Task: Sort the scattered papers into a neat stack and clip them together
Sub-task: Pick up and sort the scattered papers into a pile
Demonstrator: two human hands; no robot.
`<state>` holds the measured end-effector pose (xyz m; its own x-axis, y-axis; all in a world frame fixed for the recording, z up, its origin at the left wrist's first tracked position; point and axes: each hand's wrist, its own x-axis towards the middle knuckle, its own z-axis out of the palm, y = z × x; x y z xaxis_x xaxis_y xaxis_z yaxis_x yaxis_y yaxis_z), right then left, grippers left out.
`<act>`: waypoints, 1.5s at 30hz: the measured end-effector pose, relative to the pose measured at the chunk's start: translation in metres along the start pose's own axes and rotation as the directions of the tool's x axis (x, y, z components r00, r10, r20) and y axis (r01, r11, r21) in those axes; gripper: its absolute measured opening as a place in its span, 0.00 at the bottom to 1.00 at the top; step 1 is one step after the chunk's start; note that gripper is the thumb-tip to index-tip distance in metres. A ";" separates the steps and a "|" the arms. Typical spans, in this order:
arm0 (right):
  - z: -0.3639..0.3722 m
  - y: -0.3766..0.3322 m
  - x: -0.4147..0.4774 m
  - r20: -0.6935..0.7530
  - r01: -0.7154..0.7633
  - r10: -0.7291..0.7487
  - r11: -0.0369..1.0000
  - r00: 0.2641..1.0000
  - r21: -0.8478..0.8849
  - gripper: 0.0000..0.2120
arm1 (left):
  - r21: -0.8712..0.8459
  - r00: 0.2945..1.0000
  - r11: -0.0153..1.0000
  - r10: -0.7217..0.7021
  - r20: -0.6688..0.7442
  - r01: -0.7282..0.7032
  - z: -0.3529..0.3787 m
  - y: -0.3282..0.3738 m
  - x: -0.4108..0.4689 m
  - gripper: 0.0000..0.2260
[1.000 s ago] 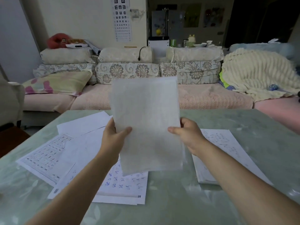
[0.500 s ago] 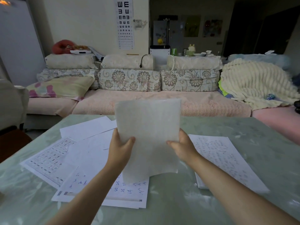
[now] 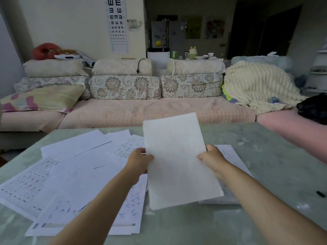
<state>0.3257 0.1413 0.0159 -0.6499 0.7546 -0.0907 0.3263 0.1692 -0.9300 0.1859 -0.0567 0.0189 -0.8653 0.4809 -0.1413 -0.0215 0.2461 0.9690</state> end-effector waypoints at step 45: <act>0.096 0.020 0.025 0.583 0.617 -0.238 0.470 0.777 -0.631 0.42 | 0.868 0.867 0.241 0.372 0.331 -0.435 -0.035 -0.084 0.052 0.36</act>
<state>0.2497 0.1025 -0.0390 -0.9826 0.1768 -0.0569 0.1856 0.9453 -0.2684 0.1256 -0.0820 -0.0629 -0.5921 0.7875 0.1712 0.8058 0.5801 0.1190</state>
